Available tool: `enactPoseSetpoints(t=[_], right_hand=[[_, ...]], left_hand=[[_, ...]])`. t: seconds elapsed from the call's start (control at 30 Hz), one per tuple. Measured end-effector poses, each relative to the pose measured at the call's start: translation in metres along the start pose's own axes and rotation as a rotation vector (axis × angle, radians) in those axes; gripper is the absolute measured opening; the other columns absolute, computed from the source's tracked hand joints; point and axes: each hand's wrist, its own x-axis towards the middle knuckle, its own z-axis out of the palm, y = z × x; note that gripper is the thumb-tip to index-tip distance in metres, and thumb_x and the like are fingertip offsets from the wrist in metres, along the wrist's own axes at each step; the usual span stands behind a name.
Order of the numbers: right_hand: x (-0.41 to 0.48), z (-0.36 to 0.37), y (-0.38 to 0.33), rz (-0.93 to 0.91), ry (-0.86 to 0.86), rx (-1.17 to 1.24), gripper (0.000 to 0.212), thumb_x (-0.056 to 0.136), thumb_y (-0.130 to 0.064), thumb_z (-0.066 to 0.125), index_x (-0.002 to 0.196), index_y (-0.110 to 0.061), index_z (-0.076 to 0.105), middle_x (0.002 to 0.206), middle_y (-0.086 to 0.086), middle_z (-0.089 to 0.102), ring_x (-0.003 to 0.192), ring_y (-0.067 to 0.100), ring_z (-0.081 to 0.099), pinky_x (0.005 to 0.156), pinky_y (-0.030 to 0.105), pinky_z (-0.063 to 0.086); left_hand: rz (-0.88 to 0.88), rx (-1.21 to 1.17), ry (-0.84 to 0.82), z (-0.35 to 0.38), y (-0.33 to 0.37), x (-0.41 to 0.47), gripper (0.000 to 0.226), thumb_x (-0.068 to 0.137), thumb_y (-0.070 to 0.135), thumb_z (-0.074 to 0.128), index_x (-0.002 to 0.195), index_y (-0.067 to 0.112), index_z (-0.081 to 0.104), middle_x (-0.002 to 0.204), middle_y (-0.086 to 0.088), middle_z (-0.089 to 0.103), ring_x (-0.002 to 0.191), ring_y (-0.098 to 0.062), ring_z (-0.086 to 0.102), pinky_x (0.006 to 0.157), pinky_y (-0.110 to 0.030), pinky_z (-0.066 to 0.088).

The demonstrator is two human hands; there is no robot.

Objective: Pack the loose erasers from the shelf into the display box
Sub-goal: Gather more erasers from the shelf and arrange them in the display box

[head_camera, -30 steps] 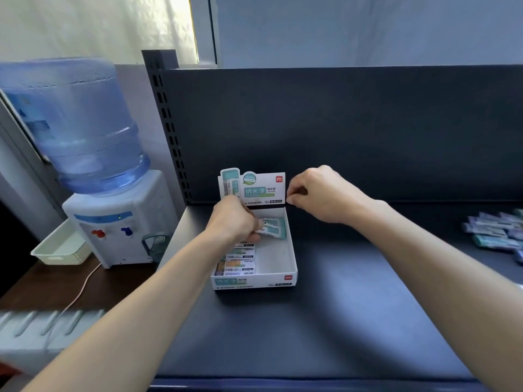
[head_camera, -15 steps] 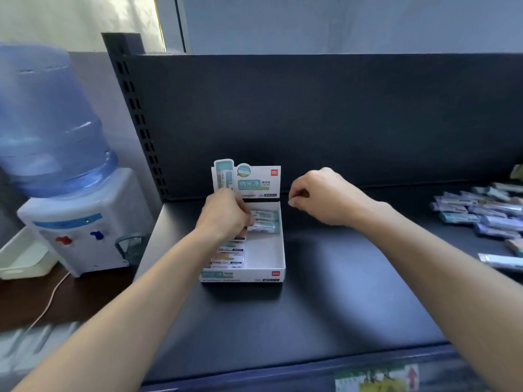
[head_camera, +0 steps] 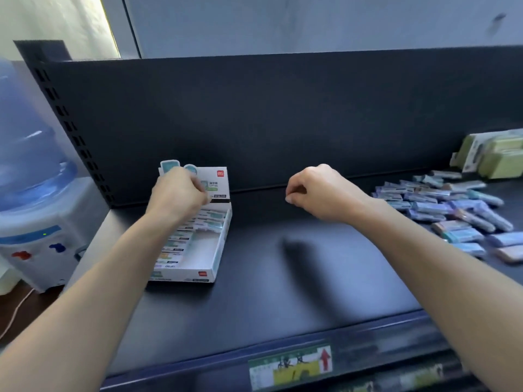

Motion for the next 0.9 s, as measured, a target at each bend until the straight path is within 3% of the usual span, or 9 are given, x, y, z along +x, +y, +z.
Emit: enactPoseSetpoints(t=[0.13,0.37,0.53,0.9], right_hand=[[-0.019,-0.024,0.046,0.027,0.011,-0.038,0.013,0.090,-0.027,0.058,0.091,-0.021,0.069,0.085,0.003,0.064,0.084,0.026,0.061,0.076,0.035,0.054],[-0.073,-0.073,0.162,0.193,0.033,-0.111,0.015,0.086,-0.018,0.059,0.092,-0.022,0.072,0.087,0.004,0.064,0.087,0.028,0.063,0.075,0.030,0.050],[-0.104,-0.099,0.234,0.287,0.078,-0.124,0.021,0.086,-0.010,0.053,0.089,-0.016,0.073,0.092,0.010,0.070,0.084,0.030,0.065,0.079,0.039,0.056],[-0.121,-0.105,0.297,0.415,0.084,-0.151,0.022,0.085,-0.004,0.053,0.093,-0.012,0.071,0.095,0.010,0.070,0.087,0.032,0.064,0.079,0.040,0.056]], left_hand=[[0.171,-0.009,-0.053,0.028,0.074,-0.025,0.006,0.079,0.017,0.072,0.075,0.013,0.069,0.068,-0.001,0.063,0.071,-0.018,0.059,0.065,-0.023,0.040],[0.433,0.043,-0.355,0.119,0.195,-0.067,0.006,0.079,0.020,0.071,0.083,0.015,0.070,0.079,0.003,0.065,0.068,-0.010,0.056,0.052,-0.018,0.041],[0.458,0.062,-0.404,0.167,0.247,-0.081,0.004,0.080,0.014,0.068,0.083,0.013,0.070,0.077,0.003,0.062,0.064,-0.008,0.052,0.049,-0.017,0.038],[0.455,0.054,-0.415,0.204,0.289,-0.073,0.003,0.083,0.011,0.066,0.083,0.011,0.069,0.076,0.004,0.061,0.063,-0.009,0.053,0.050,-0.020,0.038]])
